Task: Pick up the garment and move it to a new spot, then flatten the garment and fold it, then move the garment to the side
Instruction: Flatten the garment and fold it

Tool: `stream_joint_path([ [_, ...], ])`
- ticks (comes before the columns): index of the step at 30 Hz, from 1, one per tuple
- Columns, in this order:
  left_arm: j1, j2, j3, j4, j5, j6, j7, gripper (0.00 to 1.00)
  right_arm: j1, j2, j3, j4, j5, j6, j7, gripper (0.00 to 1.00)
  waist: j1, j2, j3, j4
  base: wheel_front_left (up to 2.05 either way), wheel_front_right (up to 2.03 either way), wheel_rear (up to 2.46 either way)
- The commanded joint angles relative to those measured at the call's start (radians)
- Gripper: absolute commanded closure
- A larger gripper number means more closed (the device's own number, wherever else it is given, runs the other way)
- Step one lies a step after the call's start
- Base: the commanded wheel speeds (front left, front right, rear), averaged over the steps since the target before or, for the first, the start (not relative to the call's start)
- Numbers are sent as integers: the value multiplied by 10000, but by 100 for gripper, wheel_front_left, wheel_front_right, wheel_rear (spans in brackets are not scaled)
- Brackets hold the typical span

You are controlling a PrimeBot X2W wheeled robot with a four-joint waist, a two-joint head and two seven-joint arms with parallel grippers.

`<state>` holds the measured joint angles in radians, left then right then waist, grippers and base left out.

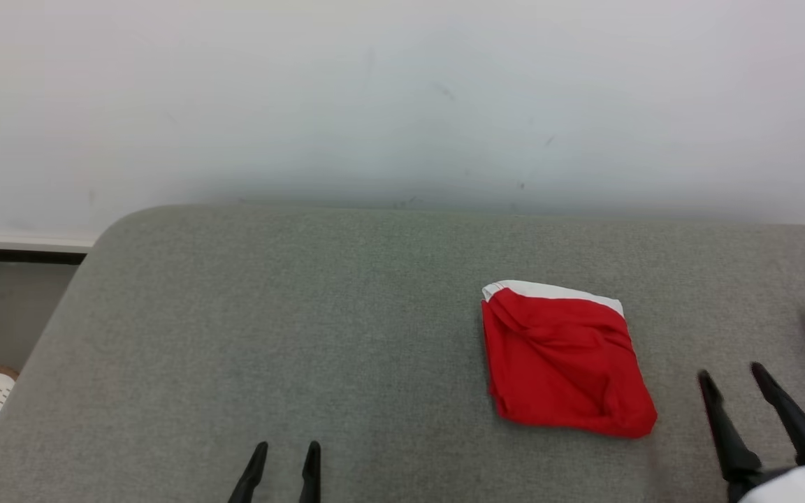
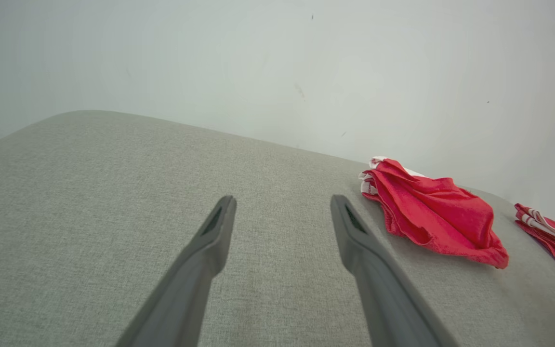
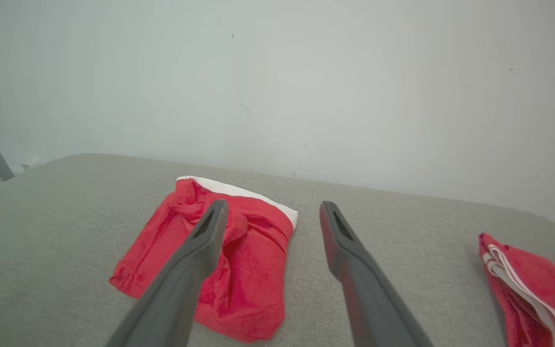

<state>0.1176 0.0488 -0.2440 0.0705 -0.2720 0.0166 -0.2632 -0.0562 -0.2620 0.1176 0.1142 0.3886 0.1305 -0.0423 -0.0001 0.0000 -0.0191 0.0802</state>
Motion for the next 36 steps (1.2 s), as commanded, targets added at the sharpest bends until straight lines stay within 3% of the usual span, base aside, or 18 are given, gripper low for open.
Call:
stream_joint_path([
  [1,164,40,99,-40,103,-28,-13,0,324,-38,-201,172,-53,0,-300,0,1,0,-29,-63,0,0,0],
  [10,127,38,235,-139,250,-88,-13,0,160,-150,-642,1175,-109,0,-1033,0,1,0,189,-21,0,0,0],
  [11,57,38,217,-142,281,-120,-13,0,13,-184,-536,1273,-35,0,-958,26,1,0,279,26,0,0,0],
  [13,-113,38,183,-157,312,-156,-13,0,-312,-243,-290,1485,150,0,-785,100,1,0,498,136,0,0,0],
  [28,-828,37,-222,-69,-113,-63,-13,0,-3073,-562,2206,4587,523,0,-114,100,1,0,1277,1207,0,0,0],
  [36,-694,38,-247,-107,-197,1,-13,0,-3722,-510,3810,5152,885,0,-115,100,1,0,1107,1473,0,0,0],
])
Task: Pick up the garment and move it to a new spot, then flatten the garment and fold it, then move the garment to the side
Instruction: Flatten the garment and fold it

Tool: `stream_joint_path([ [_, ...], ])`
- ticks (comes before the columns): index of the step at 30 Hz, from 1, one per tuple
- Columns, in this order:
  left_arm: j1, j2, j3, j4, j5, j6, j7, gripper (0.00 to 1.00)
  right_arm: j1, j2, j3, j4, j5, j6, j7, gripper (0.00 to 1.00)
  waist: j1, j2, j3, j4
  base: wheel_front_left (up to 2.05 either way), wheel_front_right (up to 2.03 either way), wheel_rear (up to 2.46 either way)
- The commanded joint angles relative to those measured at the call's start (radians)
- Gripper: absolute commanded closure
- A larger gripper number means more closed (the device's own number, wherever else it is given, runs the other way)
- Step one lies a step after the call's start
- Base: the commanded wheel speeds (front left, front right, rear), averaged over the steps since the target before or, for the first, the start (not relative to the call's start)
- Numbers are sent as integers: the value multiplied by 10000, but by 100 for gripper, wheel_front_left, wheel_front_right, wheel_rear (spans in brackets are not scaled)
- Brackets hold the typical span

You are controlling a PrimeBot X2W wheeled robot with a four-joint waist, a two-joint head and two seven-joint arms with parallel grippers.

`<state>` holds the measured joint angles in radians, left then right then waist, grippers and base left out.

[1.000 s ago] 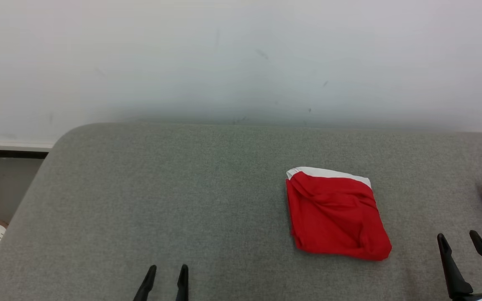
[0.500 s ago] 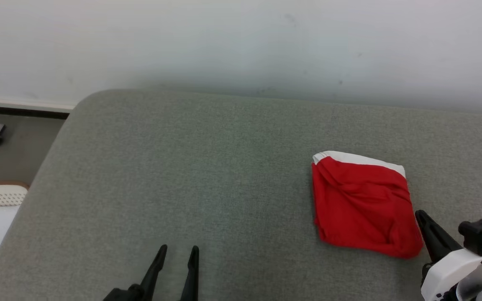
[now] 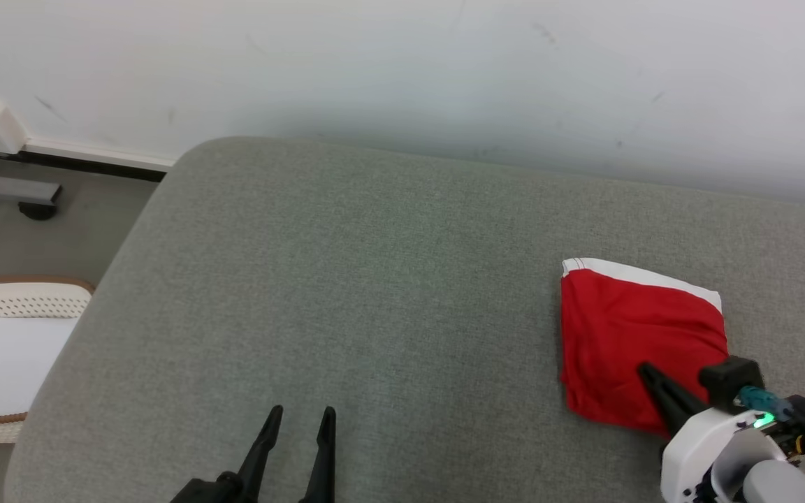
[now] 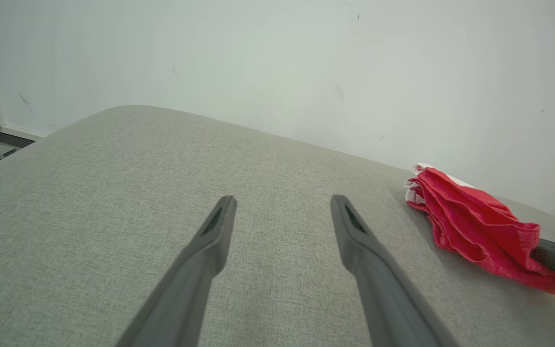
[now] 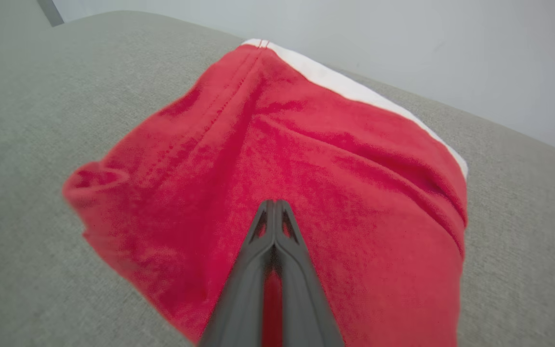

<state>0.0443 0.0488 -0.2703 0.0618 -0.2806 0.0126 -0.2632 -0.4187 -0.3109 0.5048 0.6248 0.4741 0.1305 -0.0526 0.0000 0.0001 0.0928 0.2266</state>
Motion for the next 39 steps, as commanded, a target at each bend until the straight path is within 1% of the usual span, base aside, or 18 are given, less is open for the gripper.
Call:
stream_joint_path([
  [1,57,38,16,-24,-113,47,-13,0,-104,-5,157,34,103,0,1,100,0,-1,-40,23,0,0,0],
  [7,238,38,107,-13,-165,89,-13,0,166,-13,1692,-103,560,0,332,100,0,-1,-229,-38,0,0,0],
  [11,318,38,109,25,-208,98,-13,0,153,3,2325,-22,738,0,286,100,0,-1,-371,-175,0,0,0],
  [16,410,38,206,19,-172,114,-13,0,148,67,2413,-102,876,0,-324,100,0,-1,-597,-402,0,0,0],
  [20,509,38,396,42,-9,59,-13,0,454,4,1961,-319,1014,0,-934,100,0,-1,-886,-613,0,0,0],
  [21,544,40,471,41,27,41,-13,0,530,-31,1794,-415,1004,0,-1098,87,0,-1,-948,-679,0,0,0],
  [22,584,37,535,50,24,18,-13,0,623,-77,1590,-502,968,0,-1248,67,0,-1,-1009,-743,0,0,0],
  [23,621,38,608,44,59,-6,-13,0,752,-111,1363,-586,950,0,-1365,52,0,-1,-1064,-814,0,0,0],
  [24,656,40,679,39,103,-18,-13,0,889,-138,1171,-693,897,0,-1449,11,0,-1,-1113,-891,0,0,0],
  [25,683,38,752,25,154,-30,-13,0,1025,-177,946,-807,832,0,-1513,0,0,-1,-1139,-971,0,0,0],
  [32,870,38,1207,79,569,-191,-13,0,2173,-289,-992,-1814,583,0,-1913,0,0,-1,-1344,-1440,0,0,0],
  [34,915,38,1320,128,649,-231,-13,0,2592,-184,-1678,-2097,459,0,-1998,0,0,-1,-1412,-1562,0,0,0],
  [39,1107,38,1421,270,709,-333,-13,0,3618,83,-3061,-2721,-283,0,-2126,0,0,-1,-1545,-1791,0,0,0],
])
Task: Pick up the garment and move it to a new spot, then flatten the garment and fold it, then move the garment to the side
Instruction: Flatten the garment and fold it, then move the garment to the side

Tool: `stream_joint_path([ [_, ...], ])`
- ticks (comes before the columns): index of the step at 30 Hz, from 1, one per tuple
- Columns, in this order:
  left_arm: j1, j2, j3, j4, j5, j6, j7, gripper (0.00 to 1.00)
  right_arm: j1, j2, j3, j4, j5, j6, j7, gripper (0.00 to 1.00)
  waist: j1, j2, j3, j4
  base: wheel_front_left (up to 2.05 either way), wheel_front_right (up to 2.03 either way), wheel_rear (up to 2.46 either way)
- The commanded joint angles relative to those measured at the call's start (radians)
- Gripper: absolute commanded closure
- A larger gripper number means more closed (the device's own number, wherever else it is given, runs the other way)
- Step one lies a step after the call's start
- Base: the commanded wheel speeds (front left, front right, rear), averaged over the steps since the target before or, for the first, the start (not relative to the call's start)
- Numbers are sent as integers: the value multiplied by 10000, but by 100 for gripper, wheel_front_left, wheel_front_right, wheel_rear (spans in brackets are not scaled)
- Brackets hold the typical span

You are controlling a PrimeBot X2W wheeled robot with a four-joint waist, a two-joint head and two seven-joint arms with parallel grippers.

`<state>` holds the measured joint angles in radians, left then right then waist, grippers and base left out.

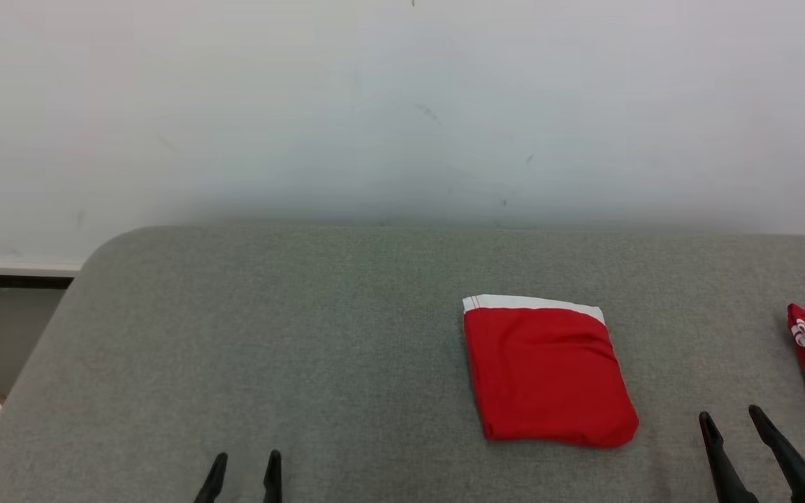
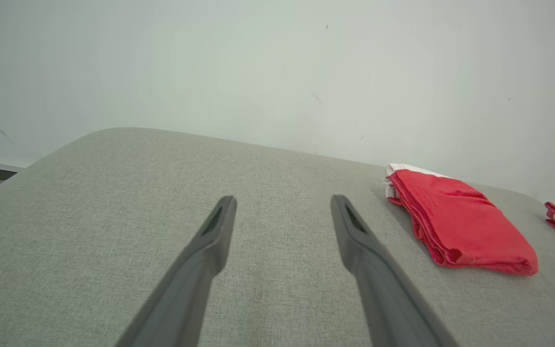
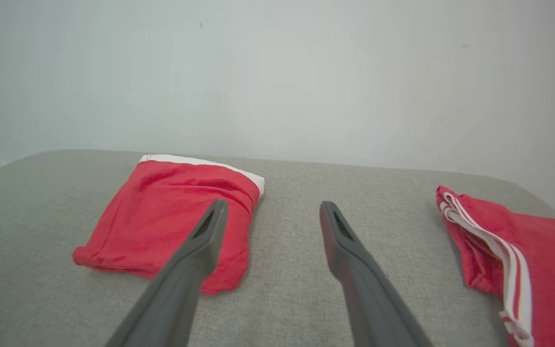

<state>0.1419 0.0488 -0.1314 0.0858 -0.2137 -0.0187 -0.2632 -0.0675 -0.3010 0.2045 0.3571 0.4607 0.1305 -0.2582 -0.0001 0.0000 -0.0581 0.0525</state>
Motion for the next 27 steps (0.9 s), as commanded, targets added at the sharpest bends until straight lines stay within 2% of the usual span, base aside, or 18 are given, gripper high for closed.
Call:
stream_joint_path([
  [1,148,38,41,65,42,-23,-13,0,267,68,-269,-225,-309,0,-78,0,1,0,-49,-92,0,0,0],
  [7,325,38,-21,229,-44,10,-13,0,1156,550,-1071,-910,-937,0,-67,0,1,0,-58,-204,0,0,0],
  [16,400,38,-8,336,-83,12,-13,0,1766,1127,-1805,-920,-1331,0,-63,0,1,0,-100,-232,0,0,0],
  [27,323,38,-27,349,-108,-36,-13,0,1704,1314,-1911,-785,-1292,0,-65,0,1,0,-77,-292,0,0,0],
])
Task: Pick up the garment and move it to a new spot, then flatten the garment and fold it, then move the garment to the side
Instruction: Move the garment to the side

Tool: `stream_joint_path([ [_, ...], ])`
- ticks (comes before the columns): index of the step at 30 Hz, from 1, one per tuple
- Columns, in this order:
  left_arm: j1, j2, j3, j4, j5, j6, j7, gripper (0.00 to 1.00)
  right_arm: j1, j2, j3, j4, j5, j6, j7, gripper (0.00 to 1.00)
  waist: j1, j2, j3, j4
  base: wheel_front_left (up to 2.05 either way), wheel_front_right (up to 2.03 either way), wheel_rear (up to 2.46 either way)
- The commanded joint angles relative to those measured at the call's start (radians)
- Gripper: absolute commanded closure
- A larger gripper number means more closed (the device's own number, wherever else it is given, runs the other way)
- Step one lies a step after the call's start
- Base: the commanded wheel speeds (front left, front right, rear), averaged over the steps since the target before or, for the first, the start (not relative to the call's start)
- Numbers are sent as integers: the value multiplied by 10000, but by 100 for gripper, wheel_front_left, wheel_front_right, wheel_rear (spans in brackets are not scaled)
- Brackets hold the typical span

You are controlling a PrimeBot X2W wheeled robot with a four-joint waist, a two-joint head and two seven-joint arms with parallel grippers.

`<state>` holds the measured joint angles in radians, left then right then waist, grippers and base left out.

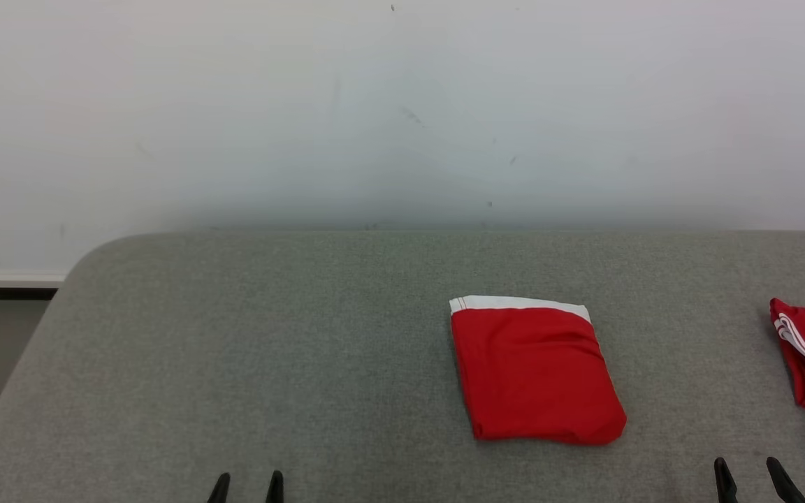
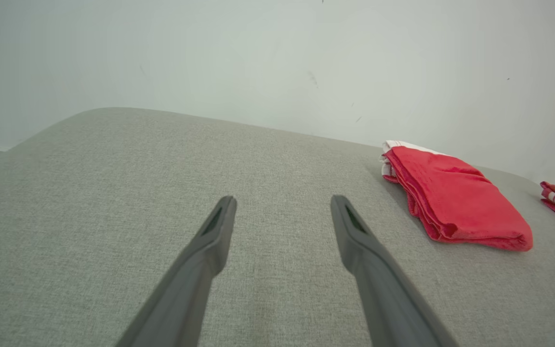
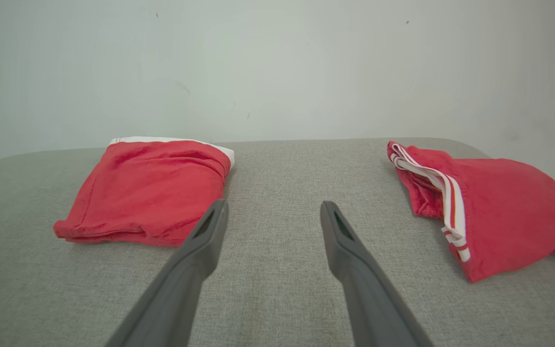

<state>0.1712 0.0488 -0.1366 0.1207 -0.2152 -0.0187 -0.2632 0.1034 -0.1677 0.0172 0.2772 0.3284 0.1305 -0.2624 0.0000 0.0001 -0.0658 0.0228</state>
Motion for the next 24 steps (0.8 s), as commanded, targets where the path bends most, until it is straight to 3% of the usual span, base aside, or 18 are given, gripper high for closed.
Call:
stream_joint_path([
  [1,25,38,19,-1,-97,-32,-13,0,-35,-24,-42,32,65,0,-21,0,0,-1,7,15,0,0,0],
  [7,6,39,-3,-35,-128,9,-13,0,-207,-101,85,88,282,0,-23,0,0,-1,80,68,0,0,0],
  [11,-47,39,-91,-39,-174,20,-13,0,-450,-275,539,495,1350,-2,139,0,0,-1,223,98,0,0,0],
  [18,-445,39,-469,62,-240,-10,-13,0,-1965,-1145,1256,817,4171,0,2758,0,0,-1,856,413,0,0,0],
  [24,-987,39,-902,183,-332,85,-13,0,-3688,-1815,1726,851,6096,3,5804,0,0,-1,1693,942,0,0,0],
])
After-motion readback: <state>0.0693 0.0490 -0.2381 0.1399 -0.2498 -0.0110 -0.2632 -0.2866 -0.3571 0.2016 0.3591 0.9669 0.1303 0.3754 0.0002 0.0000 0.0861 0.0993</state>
